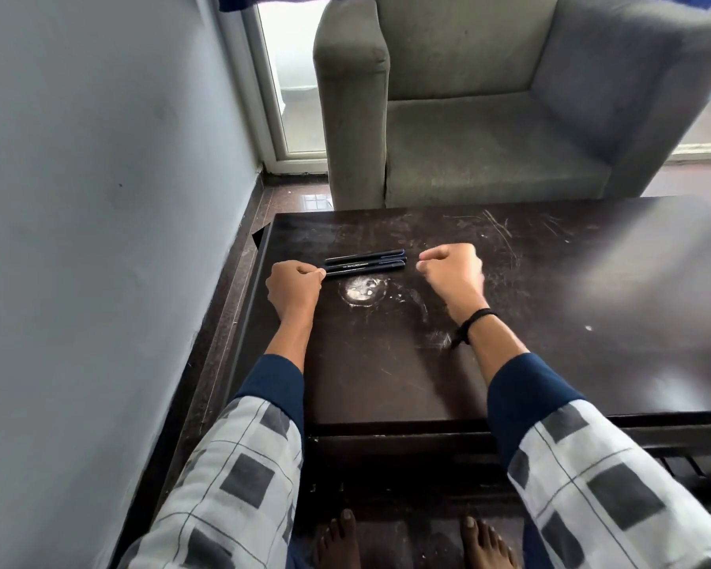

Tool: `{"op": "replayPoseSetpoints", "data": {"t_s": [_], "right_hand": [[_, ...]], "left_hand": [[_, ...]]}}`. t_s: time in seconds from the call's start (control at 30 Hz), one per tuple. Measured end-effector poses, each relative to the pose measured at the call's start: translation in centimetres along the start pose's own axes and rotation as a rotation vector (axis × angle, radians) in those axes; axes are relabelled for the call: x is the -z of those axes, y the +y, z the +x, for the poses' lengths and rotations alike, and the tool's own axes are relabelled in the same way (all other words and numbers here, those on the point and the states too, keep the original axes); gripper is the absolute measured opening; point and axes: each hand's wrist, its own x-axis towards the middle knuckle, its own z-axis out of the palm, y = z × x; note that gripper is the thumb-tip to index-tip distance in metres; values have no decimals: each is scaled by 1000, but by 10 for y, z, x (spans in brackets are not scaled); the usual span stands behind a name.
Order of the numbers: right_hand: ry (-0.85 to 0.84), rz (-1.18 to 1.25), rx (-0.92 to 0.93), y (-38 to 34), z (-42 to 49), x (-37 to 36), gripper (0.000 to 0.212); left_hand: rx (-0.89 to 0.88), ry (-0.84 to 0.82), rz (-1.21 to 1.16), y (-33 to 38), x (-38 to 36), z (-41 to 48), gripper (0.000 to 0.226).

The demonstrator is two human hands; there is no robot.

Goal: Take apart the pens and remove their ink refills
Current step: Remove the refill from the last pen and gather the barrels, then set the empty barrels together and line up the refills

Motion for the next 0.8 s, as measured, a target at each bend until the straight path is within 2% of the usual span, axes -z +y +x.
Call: {"op": "replayPoseSetpoints", "data": {"t_s": [0.13,0.3,0.43,0.67,0.8], "right_hand": [[68,-348,9,2,-14,57,12],[22,-620,5,28,-46,78,19],[-5,-664,32,39,-61,71,18],[-21,-606,172,37,-76,46,11],[-98,-558,313,21,-103,5,10]], "left_hand": [[-20,24,-166,5,17,-1,3],[-86,36,-279,14,42,-12,9],[-49,27,-305,0,59,-24,7],[-29,28,-317,-17,84,-41,12],[-15,34,-342,-19,87,-42,12]]}}
